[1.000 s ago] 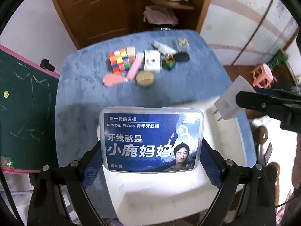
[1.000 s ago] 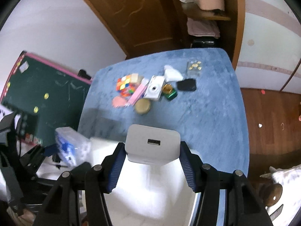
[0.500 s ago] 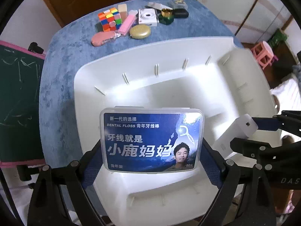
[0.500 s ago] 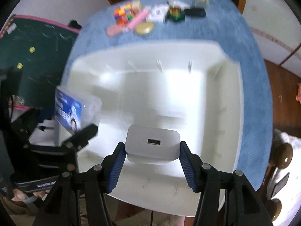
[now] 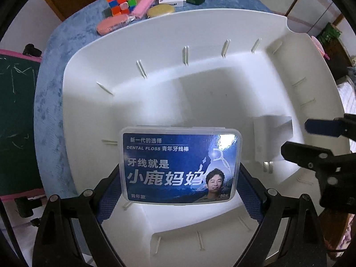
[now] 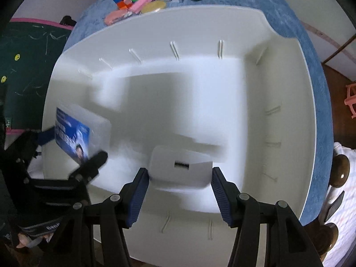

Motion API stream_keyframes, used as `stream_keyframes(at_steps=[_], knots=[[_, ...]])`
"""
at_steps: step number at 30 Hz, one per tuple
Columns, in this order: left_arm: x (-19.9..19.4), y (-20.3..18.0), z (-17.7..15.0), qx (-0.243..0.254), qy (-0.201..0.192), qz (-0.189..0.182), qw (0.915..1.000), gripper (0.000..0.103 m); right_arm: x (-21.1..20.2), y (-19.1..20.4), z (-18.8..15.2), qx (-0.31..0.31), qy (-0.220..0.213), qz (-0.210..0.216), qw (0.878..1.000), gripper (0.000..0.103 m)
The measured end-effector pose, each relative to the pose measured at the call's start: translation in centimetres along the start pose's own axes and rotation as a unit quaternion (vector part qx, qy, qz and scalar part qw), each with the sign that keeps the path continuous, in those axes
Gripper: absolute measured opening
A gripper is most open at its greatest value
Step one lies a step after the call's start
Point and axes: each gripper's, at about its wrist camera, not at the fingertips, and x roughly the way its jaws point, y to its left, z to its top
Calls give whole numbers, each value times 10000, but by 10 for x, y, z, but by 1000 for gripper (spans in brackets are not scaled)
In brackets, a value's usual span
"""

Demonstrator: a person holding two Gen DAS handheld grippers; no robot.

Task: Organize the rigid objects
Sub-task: 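Lower and release the floss box with the left tool while the right tool releases the charger in the tray, then move both open tools back toward the remaining items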

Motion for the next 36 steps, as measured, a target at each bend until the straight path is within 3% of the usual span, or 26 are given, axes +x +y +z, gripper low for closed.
stream_keyframes(at_steps=[4,9,19,36], knots=[[1,0,-1,39,96,-41,9999,94,-8,1,2,58,-240,-5,9997,71],[-12,1,-3,120,-87,59,9999,95,-24,0,5,163,-435,93,9989,72],[-63,-3,5,67,-615,-96,9980,99,-57,-14,3,335,-724,268,9965,72],[-128,6,54,-247,-1333,-145,9907,99,-122,-26,15,314,-1378,421,9891,72]])
